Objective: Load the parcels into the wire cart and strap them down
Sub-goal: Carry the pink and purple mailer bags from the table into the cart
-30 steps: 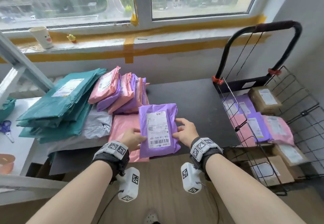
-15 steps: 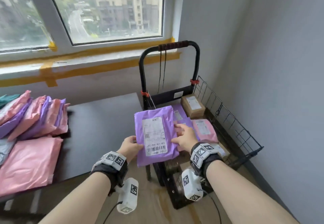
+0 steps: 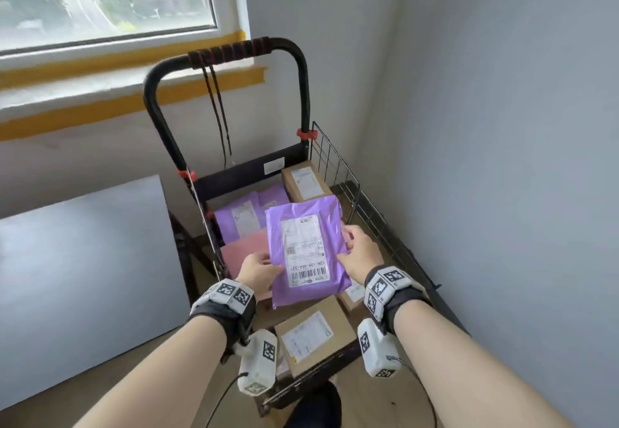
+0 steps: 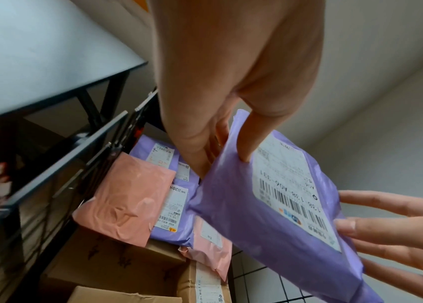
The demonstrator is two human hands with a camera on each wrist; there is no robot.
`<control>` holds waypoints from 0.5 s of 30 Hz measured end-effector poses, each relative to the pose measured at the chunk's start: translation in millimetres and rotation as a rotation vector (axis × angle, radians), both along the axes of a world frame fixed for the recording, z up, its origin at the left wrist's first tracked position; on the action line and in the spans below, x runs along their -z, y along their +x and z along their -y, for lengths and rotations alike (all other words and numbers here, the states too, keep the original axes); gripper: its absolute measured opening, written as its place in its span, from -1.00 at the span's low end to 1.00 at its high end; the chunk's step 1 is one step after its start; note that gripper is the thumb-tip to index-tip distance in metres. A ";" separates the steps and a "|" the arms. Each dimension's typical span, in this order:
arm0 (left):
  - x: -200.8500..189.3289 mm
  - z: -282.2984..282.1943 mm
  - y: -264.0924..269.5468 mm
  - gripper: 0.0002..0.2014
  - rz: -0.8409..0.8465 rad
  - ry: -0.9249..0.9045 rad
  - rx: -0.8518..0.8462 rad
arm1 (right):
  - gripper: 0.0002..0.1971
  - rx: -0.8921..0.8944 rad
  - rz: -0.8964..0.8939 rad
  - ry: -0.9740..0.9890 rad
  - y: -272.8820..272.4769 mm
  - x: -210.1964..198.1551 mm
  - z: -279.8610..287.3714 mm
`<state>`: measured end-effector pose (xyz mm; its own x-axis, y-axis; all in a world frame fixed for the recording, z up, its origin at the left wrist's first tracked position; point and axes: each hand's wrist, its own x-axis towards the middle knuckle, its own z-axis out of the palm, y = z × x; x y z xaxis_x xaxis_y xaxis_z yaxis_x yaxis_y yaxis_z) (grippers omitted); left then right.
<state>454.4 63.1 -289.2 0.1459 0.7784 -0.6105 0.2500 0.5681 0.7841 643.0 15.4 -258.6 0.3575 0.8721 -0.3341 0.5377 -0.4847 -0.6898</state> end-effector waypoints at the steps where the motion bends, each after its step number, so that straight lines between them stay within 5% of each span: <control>1: 10.1 -11.9 11.0 -0.79 -0.006 -0.020 0.004 | -0.44 -0.011 0.022 -0.023 9.0 6.3 -10.7; 8: 106.5 -91.1 77.5 -0.80 -0.029 -0.171 -0.096 | -0.50 -0.309 0.325 -0.205 51.4 80.5 -97.1; 11: 146.1 -115.2 98.1 -0.83 -0.091 -0.190 -0.124 | -0.49 -0.365 0.340 -0.263 63.8 128.4 -119.0; 15: 193.0 -133.4 120.2 -0.62 -0.179 -0.239 -0.109 | -0.38 -0.392 0.269 -0.383 77.7 186.1 -135.4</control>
